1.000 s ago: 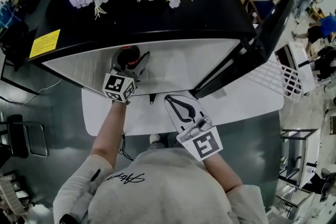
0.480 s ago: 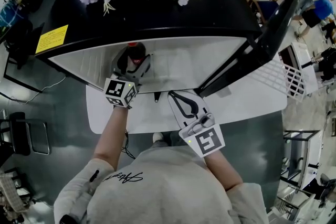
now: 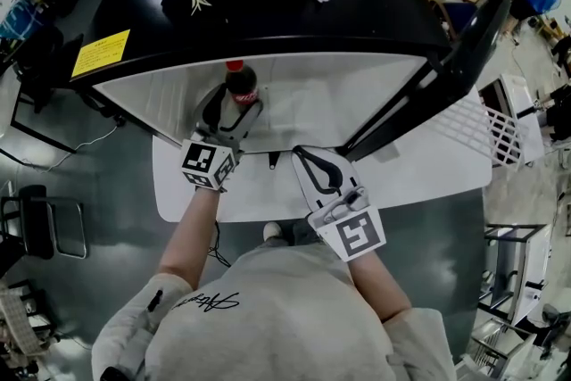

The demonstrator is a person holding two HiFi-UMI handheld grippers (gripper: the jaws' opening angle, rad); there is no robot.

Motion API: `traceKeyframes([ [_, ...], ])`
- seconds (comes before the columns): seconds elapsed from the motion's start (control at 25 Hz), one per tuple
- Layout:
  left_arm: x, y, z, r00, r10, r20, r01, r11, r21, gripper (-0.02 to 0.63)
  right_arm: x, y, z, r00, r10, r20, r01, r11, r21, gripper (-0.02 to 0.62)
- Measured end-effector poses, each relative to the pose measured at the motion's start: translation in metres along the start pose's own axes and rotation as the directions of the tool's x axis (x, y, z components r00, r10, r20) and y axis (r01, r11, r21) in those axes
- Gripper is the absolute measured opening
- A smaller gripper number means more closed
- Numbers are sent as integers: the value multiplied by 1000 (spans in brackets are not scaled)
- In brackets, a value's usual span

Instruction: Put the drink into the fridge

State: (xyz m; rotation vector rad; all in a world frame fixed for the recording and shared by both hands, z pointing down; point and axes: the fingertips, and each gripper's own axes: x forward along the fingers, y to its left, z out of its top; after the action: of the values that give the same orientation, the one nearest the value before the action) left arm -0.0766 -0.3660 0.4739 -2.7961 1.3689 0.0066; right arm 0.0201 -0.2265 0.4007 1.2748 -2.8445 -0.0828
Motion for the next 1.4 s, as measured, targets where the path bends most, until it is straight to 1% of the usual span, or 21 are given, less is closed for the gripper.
traceKeyframes([
  [0.2,-15,-5,6,1000,11,14,-11,1000,-16,311,-1,2,2,1000,-4,15,4,1000,4,12],
  [0.48,-44,-10,26,999,15,52,-15,1000,-10,311,1,10,0,1000,1,23,-1,1000,11,12],
  [0.6,-56,-17,41,996,-2,86,3,1000,-7,311,2,12,2,1000,2,31,-3,1000,15,12],
  [0.76,-69,-26,58,994,-18,110,19,1000,-4,311,5,14,4,999,4,42,-5,1000,15,12],
  [1.04,-90,-39,75,992,-63,112,62,998,16,311,9,16,12,998,7,66,-8,1000,8,12],
  [1.2,-99,-44,81,990,-72,118,70,997,19,311,8,16,17,997,3,76,-4,1000,12,12],
  [1.4,-108,-48,87,988,-88,128,88,996,6,311,5,18,25,996,1,90,-2,1000,11,12],
])
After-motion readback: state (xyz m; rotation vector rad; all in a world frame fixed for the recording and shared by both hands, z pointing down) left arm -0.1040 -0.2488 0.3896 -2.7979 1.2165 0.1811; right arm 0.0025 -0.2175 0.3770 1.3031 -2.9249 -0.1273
